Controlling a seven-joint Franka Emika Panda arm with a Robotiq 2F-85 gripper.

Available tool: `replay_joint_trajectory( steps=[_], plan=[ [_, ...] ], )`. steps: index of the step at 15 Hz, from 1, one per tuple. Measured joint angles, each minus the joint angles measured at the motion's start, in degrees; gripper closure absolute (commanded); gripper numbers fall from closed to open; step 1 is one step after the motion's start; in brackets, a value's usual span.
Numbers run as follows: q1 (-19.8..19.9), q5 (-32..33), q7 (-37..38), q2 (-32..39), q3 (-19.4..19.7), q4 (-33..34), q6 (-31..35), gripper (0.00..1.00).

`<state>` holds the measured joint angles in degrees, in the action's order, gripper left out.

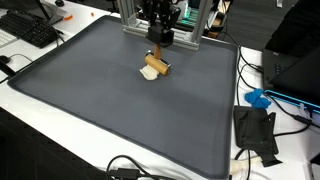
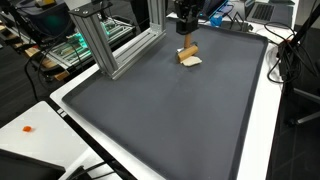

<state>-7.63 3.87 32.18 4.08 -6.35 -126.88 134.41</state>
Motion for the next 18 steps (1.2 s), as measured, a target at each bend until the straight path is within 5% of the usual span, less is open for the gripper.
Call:
replay_joint_trajectory(
  steps=[18],
  plan=[
    [-0.6, 16.92, 3.99, 1.91, 2.17, -5.36, 22.49, 0.78]
  ],
)
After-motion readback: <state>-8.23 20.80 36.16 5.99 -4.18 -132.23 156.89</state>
